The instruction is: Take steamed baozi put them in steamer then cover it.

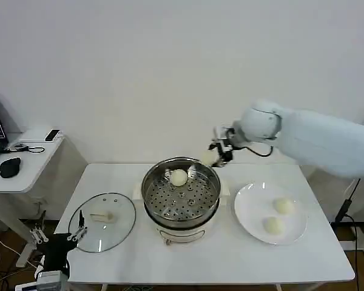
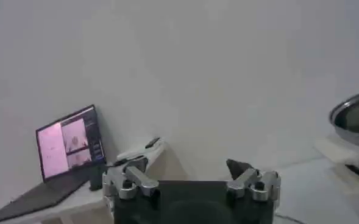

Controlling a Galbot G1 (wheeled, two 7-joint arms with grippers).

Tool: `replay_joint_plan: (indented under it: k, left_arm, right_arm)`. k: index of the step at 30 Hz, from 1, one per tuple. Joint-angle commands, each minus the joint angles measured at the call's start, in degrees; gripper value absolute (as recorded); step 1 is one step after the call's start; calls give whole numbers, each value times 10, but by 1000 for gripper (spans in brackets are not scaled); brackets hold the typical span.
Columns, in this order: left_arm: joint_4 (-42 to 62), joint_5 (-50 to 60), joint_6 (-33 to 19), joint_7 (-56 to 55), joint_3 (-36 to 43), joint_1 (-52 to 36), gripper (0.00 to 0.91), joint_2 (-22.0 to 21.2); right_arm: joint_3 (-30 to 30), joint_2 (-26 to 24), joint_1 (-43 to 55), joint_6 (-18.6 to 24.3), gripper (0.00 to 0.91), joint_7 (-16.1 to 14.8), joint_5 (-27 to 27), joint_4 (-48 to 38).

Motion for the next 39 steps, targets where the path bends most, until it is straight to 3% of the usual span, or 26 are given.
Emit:
replay_joint_plan:
  k: [1,5,14,27,29,30,39]
  left_arm:
    - [2,0,0,1,0,-5,907,-1]
    - [7,-1,0,1,-1,-10,907,-1]
    - [12,-2,0,1,-3,-15,907,-2]
    - [15,-4,-2,0,-7,-14,907,-3]
    - [14,-4,-2,0,-7,-14,907,-4]
    - [14,-4,-3,0,-7,-13,907,-4]
    - [14,-4,-3,0,-3,-13,907,-5]
  right_arm:
    - [-23,135,-17,-106,625,53,134,-15]
    - [-21,164,-46,-128,625,70,158,-32]
    - [-14,214,-101,-133,625,86,145,-88]
    - [-5,249,-114,-133,625,85,132,-127]
    - [-4,249,-114,-133,685,83,130,-127]
    - [-5,248,-114,-133,907,81,129,-126]
    - [-4,222,-92,-132,907,68,118,-101]
